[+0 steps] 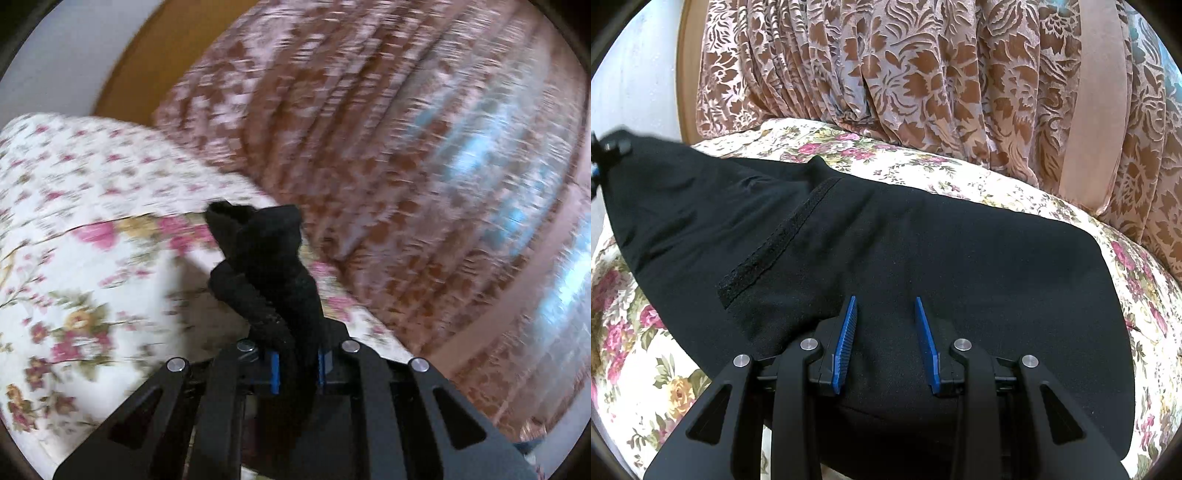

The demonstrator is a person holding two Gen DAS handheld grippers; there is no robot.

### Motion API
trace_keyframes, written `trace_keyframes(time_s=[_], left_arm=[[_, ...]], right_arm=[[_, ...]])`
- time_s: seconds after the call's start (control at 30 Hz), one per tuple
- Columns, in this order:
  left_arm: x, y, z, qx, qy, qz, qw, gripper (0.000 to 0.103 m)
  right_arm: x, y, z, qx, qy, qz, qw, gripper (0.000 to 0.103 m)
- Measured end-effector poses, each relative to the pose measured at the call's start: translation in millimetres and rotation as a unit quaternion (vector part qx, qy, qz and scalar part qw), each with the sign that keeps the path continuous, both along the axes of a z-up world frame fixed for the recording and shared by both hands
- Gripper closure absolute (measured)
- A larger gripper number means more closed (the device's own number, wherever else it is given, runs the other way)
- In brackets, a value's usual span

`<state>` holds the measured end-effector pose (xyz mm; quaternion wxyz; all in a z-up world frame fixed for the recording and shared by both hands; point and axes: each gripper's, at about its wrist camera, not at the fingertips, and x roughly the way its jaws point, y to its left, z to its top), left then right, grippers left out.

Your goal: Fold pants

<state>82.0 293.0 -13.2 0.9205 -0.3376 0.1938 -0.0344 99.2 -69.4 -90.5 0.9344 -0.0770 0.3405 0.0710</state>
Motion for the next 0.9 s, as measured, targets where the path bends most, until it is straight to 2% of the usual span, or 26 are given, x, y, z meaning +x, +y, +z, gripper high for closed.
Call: trace_keyframes(time_s=[0.13,0.27,0.37,0.6,0.9], left_arm=[[-7,-30,23,0.017,-0.042,-0.054,0.9975,0.091],[-12,-62,41,0.059,-0.062,-0.09,0.9922,0.091],[-14,-82,47,0.076,-0.071,-0.116,0.9877,0.091],[-4,-129,46,0.07,-0.061,-0.175,0.9802,0.09],[-1,-206,27,0.074,-0.04,-0.263,0.9611,0.09]], right_arm=[[4,-6,4,0.024,0.015,0.001,1.0,0.071],[1,-13,14,0.054,0.02,-0.013,0.998,0.071],[-4,-24,24,0.088,0.015,-0.036,0.995,0.071],[-15,-39,46,0.115,0.005,-0.042,0.992,0.071],[-15,-67,58,0.14,0.003,-0.072,0.988,0.071]])
